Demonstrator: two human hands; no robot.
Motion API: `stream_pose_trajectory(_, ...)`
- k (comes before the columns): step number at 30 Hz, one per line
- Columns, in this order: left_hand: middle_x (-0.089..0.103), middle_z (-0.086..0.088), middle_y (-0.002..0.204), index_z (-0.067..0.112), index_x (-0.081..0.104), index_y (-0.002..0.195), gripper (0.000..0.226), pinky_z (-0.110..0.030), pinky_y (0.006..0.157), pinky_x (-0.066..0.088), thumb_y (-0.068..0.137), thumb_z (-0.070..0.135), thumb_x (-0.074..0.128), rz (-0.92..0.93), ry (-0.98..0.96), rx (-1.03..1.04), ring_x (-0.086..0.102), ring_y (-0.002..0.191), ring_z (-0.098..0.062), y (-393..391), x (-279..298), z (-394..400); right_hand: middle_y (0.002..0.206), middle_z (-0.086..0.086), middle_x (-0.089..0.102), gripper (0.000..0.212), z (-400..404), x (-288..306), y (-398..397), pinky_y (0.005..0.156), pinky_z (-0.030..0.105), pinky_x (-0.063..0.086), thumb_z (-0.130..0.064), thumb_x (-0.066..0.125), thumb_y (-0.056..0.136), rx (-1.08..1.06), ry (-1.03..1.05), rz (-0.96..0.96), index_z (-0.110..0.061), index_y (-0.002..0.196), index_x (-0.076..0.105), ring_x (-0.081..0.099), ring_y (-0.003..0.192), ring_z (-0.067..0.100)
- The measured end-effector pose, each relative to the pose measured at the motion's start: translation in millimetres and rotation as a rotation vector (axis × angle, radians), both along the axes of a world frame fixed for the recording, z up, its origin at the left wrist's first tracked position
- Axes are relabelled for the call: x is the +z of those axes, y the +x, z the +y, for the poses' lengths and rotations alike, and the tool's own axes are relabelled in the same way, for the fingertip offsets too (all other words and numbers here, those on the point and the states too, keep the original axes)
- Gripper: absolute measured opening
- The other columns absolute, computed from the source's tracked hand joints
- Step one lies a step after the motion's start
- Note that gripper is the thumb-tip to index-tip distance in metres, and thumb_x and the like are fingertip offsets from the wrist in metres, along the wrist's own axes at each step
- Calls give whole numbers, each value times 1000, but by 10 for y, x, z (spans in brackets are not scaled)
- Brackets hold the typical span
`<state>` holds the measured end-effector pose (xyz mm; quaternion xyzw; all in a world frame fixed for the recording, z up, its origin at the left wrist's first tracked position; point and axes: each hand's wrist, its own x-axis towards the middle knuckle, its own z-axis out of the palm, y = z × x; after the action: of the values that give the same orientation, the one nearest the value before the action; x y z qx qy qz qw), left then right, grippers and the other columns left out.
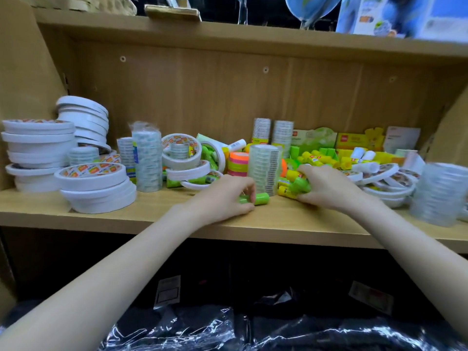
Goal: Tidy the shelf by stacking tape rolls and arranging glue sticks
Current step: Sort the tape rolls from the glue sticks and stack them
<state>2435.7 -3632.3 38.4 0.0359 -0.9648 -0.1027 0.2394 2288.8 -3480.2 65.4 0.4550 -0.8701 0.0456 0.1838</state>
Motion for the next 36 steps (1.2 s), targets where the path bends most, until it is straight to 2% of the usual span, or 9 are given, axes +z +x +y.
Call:
stream_pose_trajectory(5, 55, 4, 93, 20, 40, 95, 18, -24, 73, 41, 87, 14, 56, 8, 17, -22, 53, 87, -13, -45, 39, 22, 123, 9, 55, 52, 59, 91, -26, 81, 30, 42, -33, 64, 81, -59, 155, -100, -11, 125, 47, 51, 113, 27)
stream_pose_trajectory(8, 53, 3, 100, 16, 41, 111, 27, -23, 77, 41, 89, 11, 54, 58, 150, -44, 52, 88, -13, -134, 69, 118, 127, 10, 54, 61, 245, 67, -106, 87, 30, 42, -31, 68, 79, -61, 82, -193, -13, 133, 45, 49, 117, 27)
stream_pose_trajectory(12, 52, -3, 107, 10, 40, 129, 43, -31, 88, 46, 88, 2, 53, 101, 355, -150, 59, 97, -22, -366, 99, 311, 84, -1, 61, 21, 536, -68, -243, 72, 28, 42, -17, 71, 79, 80, -622, -521, -15, 97, 59, 57, 86, 22)
stream_pose_trajectory(17, 48, -3, 107, 8, 43, 121, 37, -38, 92, 45, 88, 8, 60, 96, 479, -175, 55, 93, -21, -731, 76, 574, 93, 1, 66, 26, 809, -287, -363, 78, 31, 50, -14, 71, 80, 108, -1028, -575, -18, 102, 59, 61, 81, 15)
stream_pose_trajectory(20, 47, -1, 105, 7, 44, 118, 34, -31, 89, 44, 88, 9, 60, 80, 526, -212, 52, 89, -17, -896, 98, 759, 96, 1, 65, 29, 905, -362, -440, 85, 38, 48, -16, 73, 78, 47, -1027, -485, -20, 102, 58, 60, 91, 22)
stream_pose_trajectory(27, 55, -1, 102, 9, 49, 108, 27, -28, 84, 44, 86, 16, 64, 97, 409, -126, 56, 90, -20, -1156, 106, 859, 107, 9, 64, 45, 985, -404, -524, 76, 29, 39, -14, 75, 72, -21, -844, -318, -11, 114, 58, 58, 100, 26)
stream_pose_trajectory(30, 60, -6, 101, 13, 51, 101, 24, -41, 86, 50, 83, 14, 67, 147, 491, -124, 60, 95, -27, -1174, 128, 747, 100, 7, 64, 39, 1010, -344, -551, 76, 31, 41, -15, 74, 73, 0, -807, -307, -12, 109, 60, 59, 96, 27)
stream_pose_trajectory(34, 59, -1, 97, 14, 54, 110, 25, -28, 78, 49, 87, 11, 62, 295, 463, -135, 58, 85, -18, -1288, 349, 644, 87, 2, 60, 29, 1046, 135, -672, 70, 29, 42, -9, 73, 73, 83, -830, -266, -13, 98, 58, 56, 82, 20)
stream_pose_trajectory(36, 61, -5, 106, 12, 54, 122, 35, -31, 86, 48, 87, 15, 61, 289, 397, -109, 59, 94, -20, -1457, 484, 624, 87, 6, 60, 26, 1068, 482, -851, 72, 31, 43, -12, 74, 73, 40, -780, -199, -11, 93, 58, 55, 81, 21)
